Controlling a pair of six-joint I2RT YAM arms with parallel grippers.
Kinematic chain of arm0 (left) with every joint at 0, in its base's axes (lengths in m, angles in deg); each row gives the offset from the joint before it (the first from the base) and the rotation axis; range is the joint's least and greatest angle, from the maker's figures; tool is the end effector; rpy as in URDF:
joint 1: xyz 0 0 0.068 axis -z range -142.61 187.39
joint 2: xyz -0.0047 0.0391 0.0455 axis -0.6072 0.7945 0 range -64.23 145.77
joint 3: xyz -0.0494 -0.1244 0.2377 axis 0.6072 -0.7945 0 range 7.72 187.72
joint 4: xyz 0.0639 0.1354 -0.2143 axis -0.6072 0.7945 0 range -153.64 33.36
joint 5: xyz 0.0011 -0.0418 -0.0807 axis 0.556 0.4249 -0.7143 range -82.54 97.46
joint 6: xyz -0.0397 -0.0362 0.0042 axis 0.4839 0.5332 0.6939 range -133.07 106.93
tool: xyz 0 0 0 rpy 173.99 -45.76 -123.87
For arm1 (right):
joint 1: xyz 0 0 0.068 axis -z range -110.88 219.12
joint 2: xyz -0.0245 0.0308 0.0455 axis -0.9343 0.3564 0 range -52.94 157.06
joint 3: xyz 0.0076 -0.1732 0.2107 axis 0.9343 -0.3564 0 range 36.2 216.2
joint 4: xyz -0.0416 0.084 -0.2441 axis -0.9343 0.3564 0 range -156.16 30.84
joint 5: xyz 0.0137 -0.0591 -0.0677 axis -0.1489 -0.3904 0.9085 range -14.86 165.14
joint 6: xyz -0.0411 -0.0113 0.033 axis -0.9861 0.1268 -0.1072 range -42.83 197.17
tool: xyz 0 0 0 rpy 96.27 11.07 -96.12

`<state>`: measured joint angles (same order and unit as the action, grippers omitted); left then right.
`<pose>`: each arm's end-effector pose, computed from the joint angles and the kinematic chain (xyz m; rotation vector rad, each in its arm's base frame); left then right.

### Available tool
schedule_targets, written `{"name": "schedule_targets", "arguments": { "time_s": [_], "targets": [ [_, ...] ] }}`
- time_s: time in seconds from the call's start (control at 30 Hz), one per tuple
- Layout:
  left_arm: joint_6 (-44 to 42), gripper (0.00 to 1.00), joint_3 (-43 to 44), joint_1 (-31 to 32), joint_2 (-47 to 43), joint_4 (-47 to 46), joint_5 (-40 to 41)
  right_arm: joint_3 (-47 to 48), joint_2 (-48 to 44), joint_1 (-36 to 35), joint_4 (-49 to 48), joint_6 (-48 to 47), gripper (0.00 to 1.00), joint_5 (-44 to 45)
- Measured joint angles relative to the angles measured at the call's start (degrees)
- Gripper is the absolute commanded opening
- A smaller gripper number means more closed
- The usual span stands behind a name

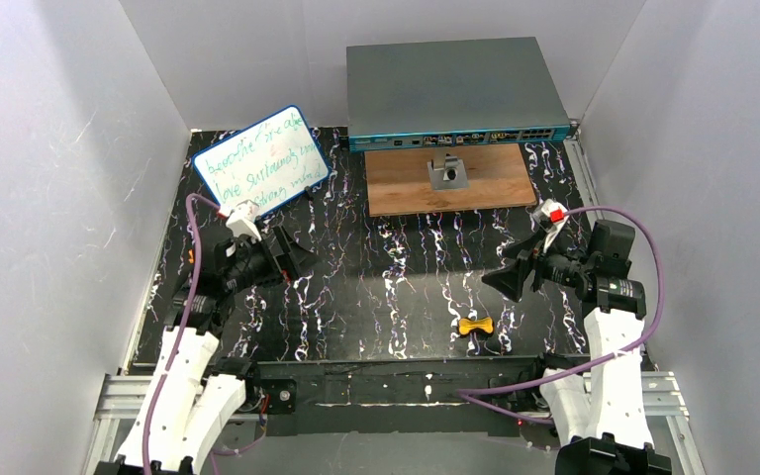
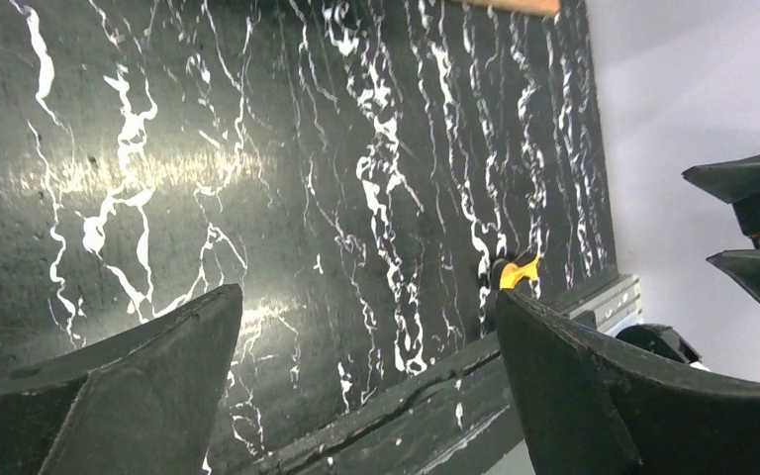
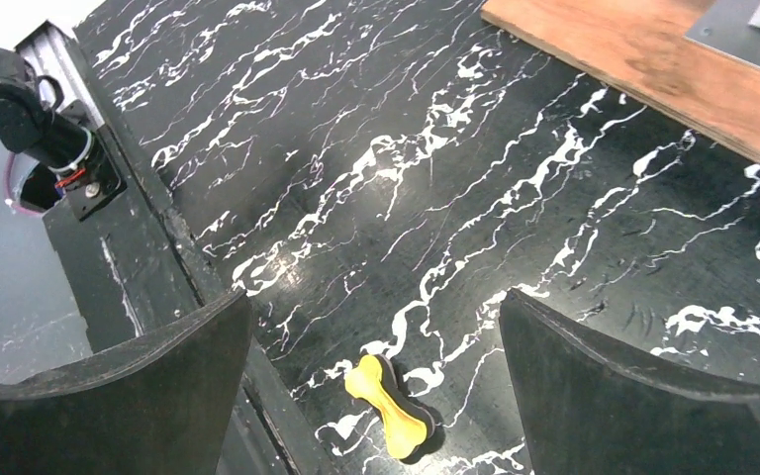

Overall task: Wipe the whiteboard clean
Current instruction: Pick up the whiteboard eraser from the center of the board.

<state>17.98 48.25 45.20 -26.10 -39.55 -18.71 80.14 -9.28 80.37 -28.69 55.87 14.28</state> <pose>0.1495 -0.0364 0.3076 -0.0934 2.0124 -0.8852 0.1497 0.0019 0.3017 -0.7076 1.8166 0.7949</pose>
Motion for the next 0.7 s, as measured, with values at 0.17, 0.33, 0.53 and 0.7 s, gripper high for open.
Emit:
{"name": "schedule_targets", "arguments": {
  "time_s": [0.17,0.33,0.53,0.7],
  "targets": [
    [-1.4,0.99,0.0,3.1,4.2,1.7,2.6,-2.2,0.4,0.0,1.7,-5.7,1.0,-2.2],
    [-4.7,0.99,0.6,3.8,8.4,3.0,5.9,-2.2,3.5,-1.7,6.3,-16.7,1.0,-4.1],
    [-10.3,0.99,4.1,0.7,7.8,2.5,17.5,-2.6,4.0,-3.0,11.6,-26.1,1.0,-5.6],
    [-7.7,1.0,3.3,-13.0,8.7,-7.3,18.8,-2.6,3.7,-3.5,12.0,-27.1,0.96,-5.3]
  ]
}}
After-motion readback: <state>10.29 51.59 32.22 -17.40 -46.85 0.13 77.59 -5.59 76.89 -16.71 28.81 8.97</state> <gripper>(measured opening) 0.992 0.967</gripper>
